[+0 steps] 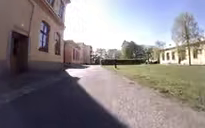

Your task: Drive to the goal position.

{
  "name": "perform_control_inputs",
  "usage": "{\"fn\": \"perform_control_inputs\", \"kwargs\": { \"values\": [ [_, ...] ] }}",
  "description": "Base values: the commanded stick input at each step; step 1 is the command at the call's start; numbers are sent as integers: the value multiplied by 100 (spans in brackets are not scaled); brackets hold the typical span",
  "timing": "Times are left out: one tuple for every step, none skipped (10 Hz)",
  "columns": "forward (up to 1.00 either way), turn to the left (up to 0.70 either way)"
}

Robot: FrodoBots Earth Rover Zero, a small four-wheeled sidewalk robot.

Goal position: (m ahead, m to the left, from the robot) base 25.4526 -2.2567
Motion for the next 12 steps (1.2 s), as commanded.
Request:
{"fn": "perform_control_inputs", "kwargs": {
  "values": [
    [100, 0],
    [100, 0],
    [100, 39],
    [100, 34],
    [100, 29],
    [100, 24],
    [100, 0],
    [100, 0],
    [100, 0],
    [100, 0],
    [100, 0],
    [100, 0]
  ]
}}
